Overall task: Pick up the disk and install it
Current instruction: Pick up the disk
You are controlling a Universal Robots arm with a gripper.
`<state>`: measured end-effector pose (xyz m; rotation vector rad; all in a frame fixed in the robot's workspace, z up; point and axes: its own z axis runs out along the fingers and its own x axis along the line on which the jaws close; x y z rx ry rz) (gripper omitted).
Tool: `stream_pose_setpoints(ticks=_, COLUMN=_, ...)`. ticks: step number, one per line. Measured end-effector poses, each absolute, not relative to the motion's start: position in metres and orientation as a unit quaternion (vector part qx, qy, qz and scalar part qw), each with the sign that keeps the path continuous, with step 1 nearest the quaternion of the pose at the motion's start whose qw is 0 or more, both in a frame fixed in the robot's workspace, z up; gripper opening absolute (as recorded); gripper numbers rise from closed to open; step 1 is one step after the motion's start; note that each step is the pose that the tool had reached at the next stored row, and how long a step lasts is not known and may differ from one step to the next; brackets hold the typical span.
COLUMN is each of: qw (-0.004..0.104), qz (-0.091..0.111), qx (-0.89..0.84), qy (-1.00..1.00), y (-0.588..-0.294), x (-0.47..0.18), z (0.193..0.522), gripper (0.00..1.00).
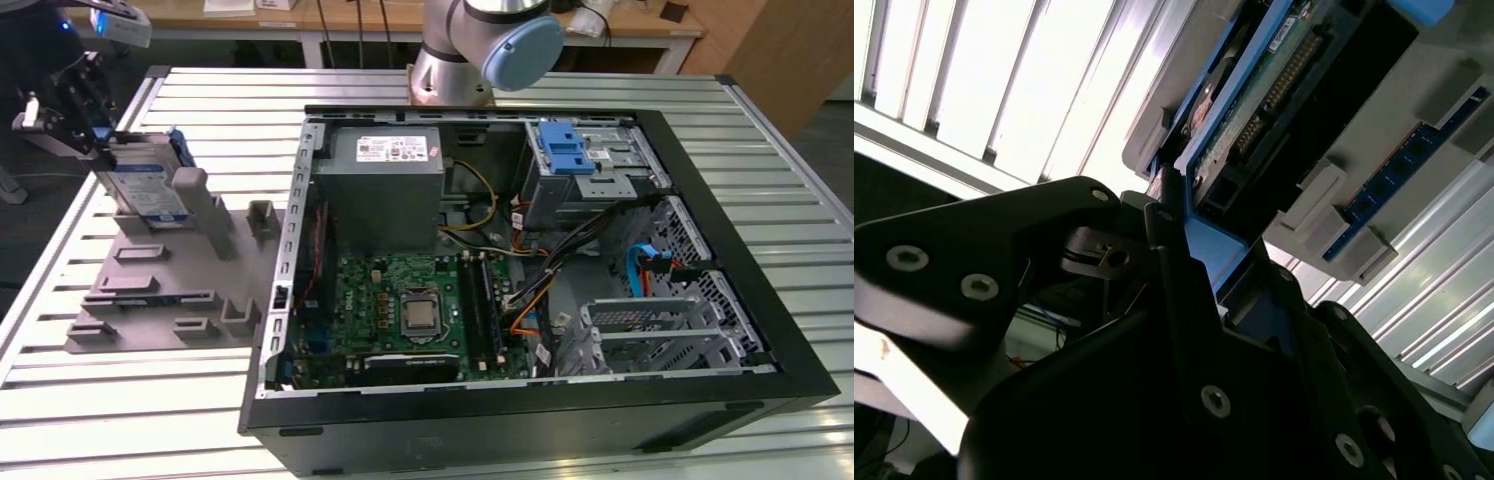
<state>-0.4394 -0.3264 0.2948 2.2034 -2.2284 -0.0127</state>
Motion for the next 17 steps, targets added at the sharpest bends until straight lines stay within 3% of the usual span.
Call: stream_pose_setpoints(ticks=17, qw=0.004, qz=-0.004, qx=0.703, qy=-0.711, y=-0.326, x=-0.439, z=0.306, gripper=0.36)
